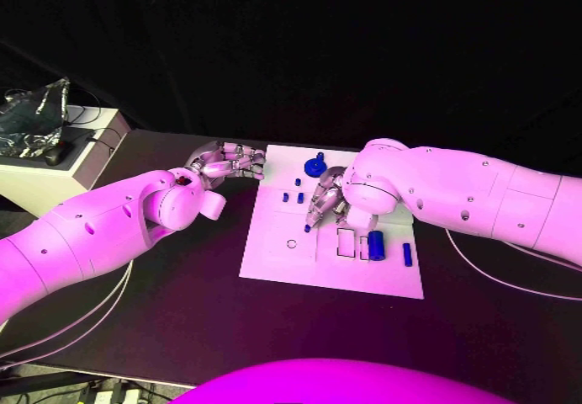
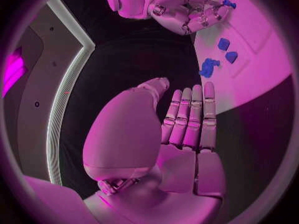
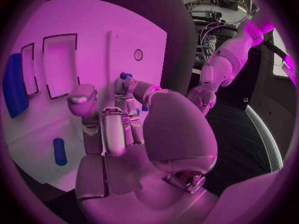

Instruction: Assemble the parts on the task board

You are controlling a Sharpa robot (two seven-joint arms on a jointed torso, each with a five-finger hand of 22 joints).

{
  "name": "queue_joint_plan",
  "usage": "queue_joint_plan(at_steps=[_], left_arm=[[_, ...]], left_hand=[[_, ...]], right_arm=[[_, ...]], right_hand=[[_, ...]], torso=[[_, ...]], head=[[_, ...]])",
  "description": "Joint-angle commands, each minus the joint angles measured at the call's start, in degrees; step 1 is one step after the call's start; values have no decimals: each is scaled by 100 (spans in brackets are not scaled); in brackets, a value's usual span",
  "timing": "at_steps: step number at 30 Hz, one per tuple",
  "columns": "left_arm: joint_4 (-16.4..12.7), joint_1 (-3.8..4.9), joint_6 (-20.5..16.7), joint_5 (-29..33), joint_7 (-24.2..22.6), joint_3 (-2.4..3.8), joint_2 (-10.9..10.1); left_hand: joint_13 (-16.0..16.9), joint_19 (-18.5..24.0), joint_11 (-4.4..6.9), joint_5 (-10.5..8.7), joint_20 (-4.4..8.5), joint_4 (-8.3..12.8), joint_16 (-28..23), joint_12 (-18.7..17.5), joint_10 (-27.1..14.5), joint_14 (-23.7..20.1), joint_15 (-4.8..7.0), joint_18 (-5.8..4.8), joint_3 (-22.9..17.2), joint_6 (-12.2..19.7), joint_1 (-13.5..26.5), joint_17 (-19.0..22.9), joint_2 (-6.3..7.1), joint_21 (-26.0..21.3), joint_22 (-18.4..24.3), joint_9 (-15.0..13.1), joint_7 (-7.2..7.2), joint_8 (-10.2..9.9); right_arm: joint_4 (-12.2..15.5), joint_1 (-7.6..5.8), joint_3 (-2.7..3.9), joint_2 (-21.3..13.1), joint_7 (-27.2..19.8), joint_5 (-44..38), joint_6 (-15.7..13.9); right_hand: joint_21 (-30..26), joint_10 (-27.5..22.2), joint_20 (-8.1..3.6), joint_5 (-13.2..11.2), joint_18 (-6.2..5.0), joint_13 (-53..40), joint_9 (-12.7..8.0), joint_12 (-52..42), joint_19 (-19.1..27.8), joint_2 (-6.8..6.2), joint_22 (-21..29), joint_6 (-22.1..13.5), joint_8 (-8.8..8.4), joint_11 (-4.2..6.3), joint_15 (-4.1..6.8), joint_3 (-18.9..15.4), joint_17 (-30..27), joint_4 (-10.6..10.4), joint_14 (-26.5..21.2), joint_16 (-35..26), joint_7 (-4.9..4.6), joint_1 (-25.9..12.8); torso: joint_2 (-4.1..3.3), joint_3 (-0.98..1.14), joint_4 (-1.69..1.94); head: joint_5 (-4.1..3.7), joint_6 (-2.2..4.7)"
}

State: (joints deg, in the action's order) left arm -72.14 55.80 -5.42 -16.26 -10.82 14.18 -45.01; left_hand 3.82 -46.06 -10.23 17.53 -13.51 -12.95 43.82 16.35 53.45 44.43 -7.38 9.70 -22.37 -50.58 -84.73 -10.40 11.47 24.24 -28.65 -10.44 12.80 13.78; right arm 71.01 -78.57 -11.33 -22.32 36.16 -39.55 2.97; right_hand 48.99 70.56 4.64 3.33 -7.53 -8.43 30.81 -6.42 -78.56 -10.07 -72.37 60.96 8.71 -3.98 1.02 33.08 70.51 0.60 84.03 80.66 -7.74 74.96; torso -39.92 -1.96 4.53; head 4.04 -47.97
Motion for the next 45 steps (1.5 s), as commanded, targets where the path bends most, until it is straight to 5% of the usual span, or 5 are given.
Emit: queue_joint_plan(at_steps=[1, 16, 23, 36, 45], left_arm=[[-17, 6, 102, -16, -16, 3, 3], [-13, 5, 135, -16, -23, 3, 1], [-51, 4, 131, 7, -310, 3, -41], [-323, -48, 38, 232, -1017, 1, -296], [-542, -207, -79, 273, -1243, 1, -481]], left_hand=[[10, -44, 5, -15, -7, 27, -33, -17, -51, 6, -34, 51, -6, 38, 10, -6, -25, -14, 5, 9, 16, 37], [9, -45, 4, -15, -7, 27, -34, -18, -54, 6, -34, 51, -4, 42, 13, -7, -24, -16, 6, 10, 18, 37], [12, -53, 1, -18, -9, 19, -36, -13, -57, 10, -36, 50, 16, 61, 37, -15, -14, -30, 13, 14, 21, 38], [47, -151, 97, -207, -5, -42, 1, 138, 191, 197, 41, 65, 324, 174, 171, -131, 110, -222, 139, 33, -73, 81], [51, -192, 116, -218, 4, -41, 22, 167, 275, 279, 66, 69, 366, 143, 136, -165, 102, -262, 169, 27, -77, 117]], right_arm=[[48, 13, -1, -53, -195, -105, -123], [197, 52, 5, -370, -707, -219, -713], [617, 58, 14, -919, -2578, -1011, -1701], [1277, 96, 34, -2156, -4767, -2753, -2908], [1162, 211, 43, -2441, -4390, -4121, -2742]], right_hand=[[-80, -100, 53, 164, 56, 26, -65, 70, 2, -160, 38, -178, -122, -30, -65, -111, -10, -91, 203, 10, -20, -173], [-103, -109, 41, 201, 55, 2, -152, 70, -73, -352, 65, -506, -300, 24, -26, -365, 6, -320, 207, 33, 27, -355], [456, 328, -9, 317, 146, -123, -105, -144, -276, -131, -207, -210, -144, 78, 18, -48, 341, -83, 297, 236, 0, 191], [489, -330, 70, 575, 172, -41, -235, 237, -248, -451, -296, -508, -387, -107, -123, -112, 486, -110, 303, 320, -97, 114], [270, -892, 165, 594, 126, 199, -534, 216, -221, -351, -248, -859, -476, -160, -183, -1485, 470, -475, 279, 333, -24, 330]], torso=[[-2, 2, 2], [5, 1, 0], [8, -4, -13], [5, 33, -26], [22, 55, -44]], head=[[1, 6], [-17, 53], [-80, 197], [-304, 506], [-376, 537]])
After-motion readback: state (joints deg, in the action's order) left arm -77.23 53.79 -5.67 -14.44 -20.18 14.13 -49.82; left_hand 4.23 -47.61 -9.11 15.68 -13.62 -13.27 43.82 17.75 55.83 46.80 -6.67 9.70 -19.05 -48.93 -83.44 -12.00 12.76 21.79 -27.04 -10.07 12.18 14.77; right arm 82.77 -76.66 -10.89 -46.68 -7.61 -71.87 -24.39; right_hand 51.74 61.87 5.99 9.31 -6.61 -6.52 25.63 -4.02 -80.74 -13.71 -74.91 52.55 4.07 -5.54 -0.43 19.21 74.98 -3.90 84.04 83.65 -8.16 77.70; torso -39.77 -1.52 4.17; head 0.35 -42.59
